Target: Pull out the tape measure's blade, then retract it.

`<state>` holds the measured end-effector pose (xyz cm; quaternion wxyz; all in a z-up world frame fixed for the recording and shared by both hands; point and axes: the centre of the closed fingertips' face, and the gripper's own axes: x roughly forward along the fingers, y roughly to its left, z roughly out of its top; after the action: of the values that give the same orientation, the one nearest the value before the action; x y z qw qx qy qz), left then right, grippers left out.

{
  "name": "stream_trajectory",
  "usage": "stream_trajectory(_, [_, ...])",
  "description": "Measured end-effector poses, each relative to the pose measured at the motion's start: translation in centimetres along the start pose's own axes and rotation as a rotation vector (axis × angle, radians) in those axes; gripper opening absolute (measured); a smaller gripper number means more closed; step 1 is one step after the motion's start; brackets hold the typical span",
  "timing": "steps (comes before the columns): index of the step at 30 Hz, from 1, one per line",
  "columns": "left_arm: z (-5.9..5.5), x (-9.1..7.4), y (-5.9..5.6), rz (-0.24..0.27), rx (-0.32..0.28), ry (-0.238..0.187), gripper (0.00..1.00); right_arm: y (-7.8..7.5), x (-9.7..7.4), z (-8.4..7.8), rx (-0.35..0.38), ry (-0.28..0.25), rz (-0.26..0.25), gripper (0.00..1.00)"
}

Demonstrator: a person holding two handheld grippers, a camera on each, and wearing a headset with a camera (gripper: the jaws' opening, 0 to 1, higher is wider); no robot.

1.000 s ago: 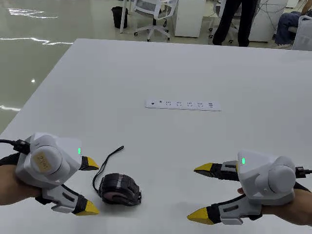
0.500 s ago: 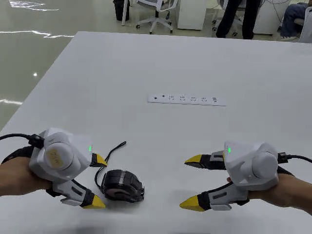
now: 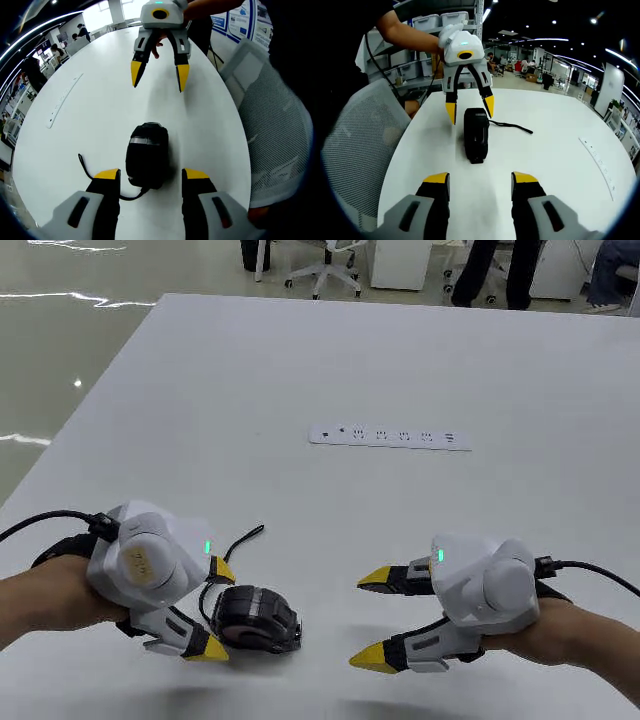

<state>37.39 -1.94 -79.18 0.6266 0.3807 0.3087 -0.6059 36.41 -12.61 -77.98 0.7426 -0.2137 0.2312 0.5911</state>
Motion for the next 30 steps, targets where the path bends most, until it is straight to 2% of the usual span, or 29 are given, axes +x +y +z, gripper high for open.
stream_trajectory(11, [0.0,0.8,0.1,-0.020,0.016,0.009,0.39,0.0,2.3,-0.1,0.013,-0.006,0.004,0.42])
stream_trajectory(20, [-0.5,1.5,0.3,-0.026,0.026,0.032,0.34,0.1,4.0,-0.1,0.021,0.000,0.009,0.36])
stream_trajectory(30, [-0.4,1.9,0.4,-0.032,0.023,0.028,0.29,0.5,5.7,-0.2,0.001,0.020,0.032,0.28])
